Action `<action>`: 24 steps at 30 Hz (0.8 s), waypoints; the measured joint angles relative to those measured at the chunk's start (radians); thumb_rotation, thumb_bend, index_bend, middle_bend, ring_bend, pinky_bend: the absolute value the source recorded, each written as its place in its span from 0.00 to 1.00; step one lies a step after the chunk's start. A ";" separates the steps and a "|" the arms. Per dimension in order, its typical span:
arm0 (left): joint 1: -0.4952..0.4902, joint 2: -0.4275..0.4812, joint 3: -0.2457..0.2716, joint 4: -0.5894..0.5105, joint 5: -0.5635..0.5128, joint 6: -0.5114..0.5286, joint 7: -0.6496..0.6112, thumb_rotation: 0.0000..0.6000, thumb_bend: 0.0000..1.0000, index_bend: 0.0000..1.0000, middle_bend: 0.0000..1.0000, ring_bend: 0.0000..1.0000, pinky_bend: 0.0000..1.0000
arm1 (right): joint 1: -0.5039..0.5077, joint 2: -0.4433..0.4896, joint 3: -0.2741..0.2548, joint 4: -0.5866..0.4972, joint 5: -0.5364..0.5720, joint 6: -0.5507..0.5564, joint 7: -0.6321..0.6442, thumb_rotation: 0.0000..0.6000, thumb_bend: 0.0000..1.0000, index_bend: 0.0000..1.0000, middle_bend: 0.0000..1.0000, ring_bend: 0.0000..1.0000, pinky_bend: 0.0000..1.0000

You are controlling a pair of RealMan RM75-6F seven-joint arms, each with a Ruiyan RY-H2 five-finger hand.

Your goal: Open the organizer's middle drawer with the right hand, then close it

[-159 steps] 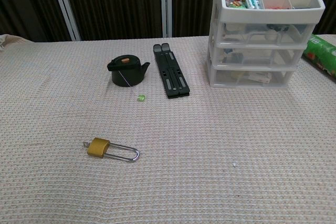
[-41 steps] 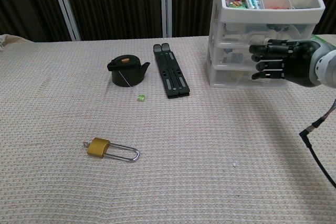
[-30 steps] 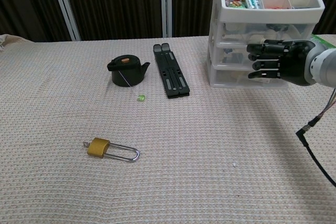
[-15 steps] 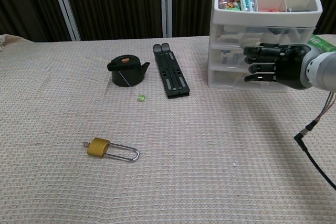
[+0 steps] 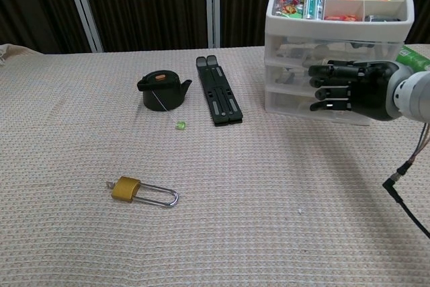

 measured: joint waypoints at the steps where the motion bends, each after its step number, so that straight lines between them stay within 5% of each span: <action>1: 0.000 0.000 0.000 -0.001 0.000 0.000 0.000 1.00 0.20 0.00 0.00 0.00 0.00 | -0.002 0.002 0.000 -0.004 -0.001 -0.001 0.002 1.00 0.41 0.27 0.71 0.70 0.55; 24: -0.003 0.001 0.002 -0.004 -0.004 -0.008 0.002 1.00 0.20 0.00 0.00 0.00 0.00 | -0.022 0.035 -0.004 -0.071 -0.037 -0.012 0.022 1.00 0.40 0.28 0.71 0.71 0.55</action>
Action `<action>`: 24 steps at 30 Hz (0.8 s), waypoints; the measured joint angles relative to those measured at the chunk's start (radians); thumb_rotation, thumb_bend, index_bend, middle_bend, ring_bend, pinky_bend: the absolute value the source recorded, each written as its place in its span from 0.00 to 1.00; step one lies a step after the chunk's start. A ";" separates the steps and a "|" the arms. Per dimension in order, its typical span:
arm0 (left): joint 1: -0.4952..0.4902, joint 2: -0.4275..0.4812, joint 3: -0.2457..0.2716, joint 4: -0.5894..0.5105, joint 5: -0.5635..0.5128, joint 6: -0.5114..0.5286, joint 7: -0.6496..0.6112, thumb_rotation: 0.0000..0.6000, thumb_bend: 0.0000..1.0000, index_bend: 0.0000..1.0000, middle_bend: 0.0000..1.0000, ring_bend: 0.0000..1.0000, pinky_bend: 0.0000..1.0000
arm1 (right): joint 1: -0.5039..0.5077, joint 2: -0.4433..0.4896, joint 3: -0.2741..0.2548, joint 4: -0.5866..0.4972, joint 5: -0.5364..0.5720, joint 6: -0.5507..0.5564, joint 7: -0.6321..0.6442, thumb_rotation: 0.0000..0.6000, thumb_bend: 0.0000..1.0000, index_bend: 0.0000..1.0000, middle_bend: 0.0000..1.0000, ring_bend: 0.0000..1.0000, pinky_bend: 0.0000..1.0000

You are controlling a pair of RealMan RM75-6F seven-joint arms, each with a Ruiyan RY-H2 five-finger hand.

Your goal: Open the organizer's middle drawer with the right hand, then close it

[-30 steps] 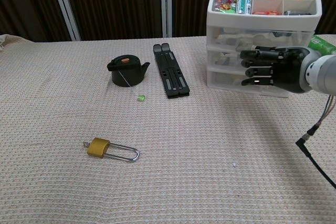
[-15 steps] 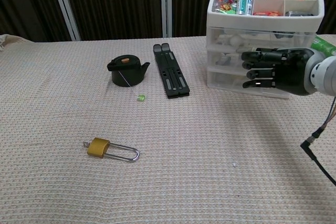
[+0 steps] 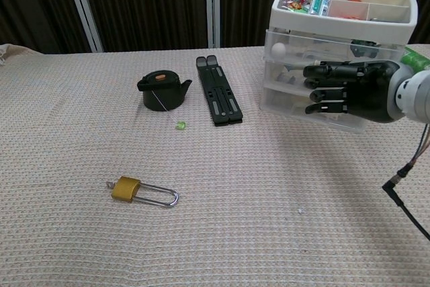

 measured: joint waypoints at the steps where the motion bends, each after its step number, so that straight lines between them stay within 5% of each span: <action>1: 0.000 0.000 0.000 0.000 0.000 -0.001 0.001 1.00 0.20 0.00 0.00 0.00 0.00 | -0.003 0.002 -0.002 -0.008 -0.007 0.000 0.001 1.00 0.40 0.28 0.71 0.71 0.55; 9: 0.000 -0.001 0.001 -0.001 0.003 0.003 0.002 1.00 0.20 0.00 0.00 0.00 0.00 | -0.040 0.019 -0.026 -0.069 -0.095 0.041 -0.012 1.00 0.34 0.23 0.66 0.67 0.51; 14: 0.004 0.001 0.001 -0.006 0.004 0.012 0.001 1.00 0.20 0.00 0.00 0.00 0.00 | -0.075 0.038 -0.068 -0.113 -0.257 0.137 -0.089 1.00 0.31 0.15 0.65 0.66 0.51; 18: 0.007 0.005 0.002 -0.018 0.015 0.024 0.003 1.00 0.20 0.00 0.00 0.00 0.00 | -0.090 0.057 -0.098 -0.136 -0.329 0.222 -0.224 1.00 0.29 0.12 0.63 0.66 0.51; 24: 0.016 0.015 0.003 -0.034 0.034 0.053 0.006 1.00 0.20 0.00 0.00 0.00 0.00 | -0.089 0.093 -0.121 -0.180 -0.296 0.339 -0.509 1.00 0.29 0.13 0.63 0.66 0.51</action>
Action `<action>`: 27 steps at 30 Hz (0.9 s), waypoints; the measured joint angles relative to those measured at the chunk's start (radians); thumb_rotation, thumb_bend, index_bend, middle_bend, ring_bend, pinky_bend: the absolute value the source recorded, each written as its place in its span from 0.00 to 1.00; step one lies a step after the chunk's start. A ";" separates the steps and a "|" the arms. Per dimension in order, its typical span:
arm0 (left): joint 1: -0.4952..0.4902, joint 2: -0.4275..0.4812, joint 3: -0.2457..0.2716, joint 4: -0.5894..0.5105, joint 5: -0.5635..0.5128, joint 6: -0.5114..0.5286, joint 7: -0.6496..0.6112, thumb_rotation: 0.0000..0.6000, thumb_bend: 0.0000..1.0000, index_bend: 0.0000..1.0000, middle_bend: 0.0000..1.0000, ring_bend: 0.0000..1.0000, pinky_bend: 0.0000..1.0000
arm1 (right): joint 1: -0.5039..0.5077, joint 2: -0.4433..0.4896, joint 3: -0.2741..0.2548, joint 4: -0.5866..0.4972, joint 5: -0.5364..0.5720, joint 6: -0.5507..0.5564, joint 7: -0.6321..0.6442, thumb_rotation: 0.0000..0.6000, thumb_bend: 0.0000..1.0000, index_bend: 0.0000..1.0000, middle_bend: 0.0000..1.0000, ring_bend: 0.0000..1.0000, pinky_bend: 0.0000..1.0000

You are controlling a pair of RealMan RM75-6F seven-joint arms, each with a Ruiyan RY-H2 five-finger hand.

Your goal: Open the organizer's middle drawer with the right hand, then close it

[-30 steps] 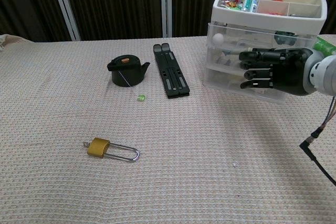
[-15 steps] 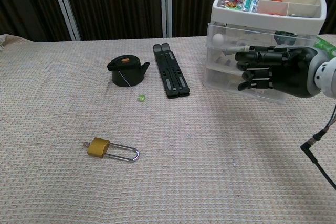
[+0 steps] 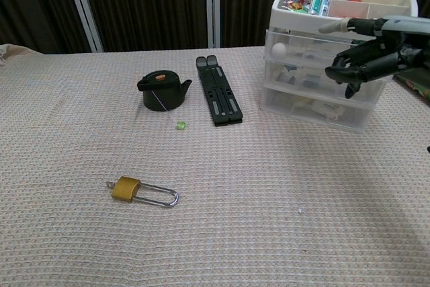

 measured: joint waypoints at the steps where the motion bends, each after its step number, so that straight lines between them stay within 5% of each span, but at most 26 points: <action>1: 0.002 0.003 0.000 -0.004 0.002 0.006 -0.001 1.00 0.20 0.00 0.00 0.00 0.00 | 0.003 0.006 -0.002 -0.010 0.018 0.026 -0.063 1.00 0.29 0.13 0.63 0.66 0.51; 10: 0.021 0.038 0.011 -0.044 0.038 0.040 0.011 1.00 0.20 0.00 0.00 0.00 0.00 | 0.072 0.039 0.002 -0.073 0.273 0.180 -0.433 1.00 0.29 0.18 0.63 0.66 0.51; 27: 0.023 0.044 0.009 -0.043 0.036 0.037 -0.001 1.00 0.20 0.00 0.00 0.00 0.00 | 0.149 -0.003 -0.012 -0.044 0.402 0.190 -0.484 1.00 0.29 0.29 0.63 0.66 0.51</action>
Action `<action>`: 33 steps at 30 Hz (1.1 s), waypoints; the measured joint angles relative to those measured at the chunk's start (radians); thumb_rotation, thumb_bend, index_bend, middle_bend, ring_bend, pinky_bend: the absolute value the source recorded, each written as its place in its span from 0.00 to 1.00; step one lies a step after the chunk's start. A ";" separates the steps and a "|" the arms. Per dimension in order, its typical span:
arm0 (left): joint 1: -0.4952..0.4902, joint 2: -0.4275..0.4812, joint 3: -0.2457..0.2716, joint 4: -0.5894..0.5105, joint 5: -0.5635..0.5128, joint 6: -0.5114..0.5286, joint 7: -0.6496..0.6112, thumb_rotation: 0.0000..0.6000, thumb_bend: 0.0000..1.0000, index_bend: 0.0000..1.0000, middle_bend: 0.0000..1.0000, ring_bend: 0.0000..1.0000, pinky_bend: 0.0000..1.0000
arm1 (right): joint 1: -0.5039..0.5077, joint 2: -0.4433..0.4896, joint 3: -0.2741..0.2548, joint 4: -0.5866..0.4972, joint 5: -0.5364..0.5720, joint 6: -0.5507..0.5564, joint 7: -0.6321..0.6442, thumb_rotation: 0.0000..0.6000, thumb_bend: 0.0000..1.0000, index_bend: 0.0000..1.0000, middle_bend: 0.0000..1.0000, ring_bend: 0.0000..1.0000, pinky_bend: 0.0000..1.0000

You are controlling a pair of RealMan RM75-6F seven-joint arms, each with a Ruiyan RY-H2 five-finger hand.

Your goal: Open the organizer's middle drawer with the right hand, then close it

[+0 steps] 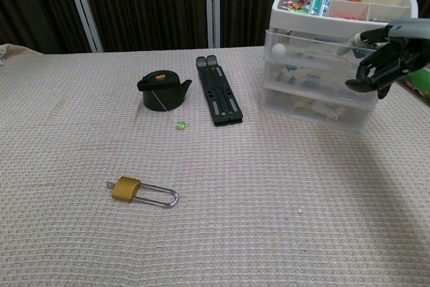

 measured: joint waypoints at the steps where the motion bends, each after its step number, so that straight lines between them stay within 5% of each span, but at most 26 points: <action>1: 0.000 0.000 0.000 0.000 -0.001 -0.001 -0.001 1.00 0.20 0.00 0.00 0.00 0.00 | 0.004 -0.002 0.000 0.004 0.005 -0.001 0.001 1.00 0.29 0.31 0.64 0.66 0.51; 9: -0.002 -0.001 -0.001 -0.001 -0.002 -0.007 0.000 1.00 0.20 0.00 0.00 0.00 0.00 | 0.009 -0.003 0.003 -0.010 -0.015 0.016 0.021 1.00 0.29 0.40 0.65 0.67 0.51; 33: -0.002 0.001 -0.001 -0.005 -0.002 -0.013 -0.002 1.00 0.20 0.00 0.00 0.00 0.00 | 0.001 0.041 -0.052 -0.099 -0.031 0.041 0.009 1.00 0.29 0.44 0.65 0.67 0.51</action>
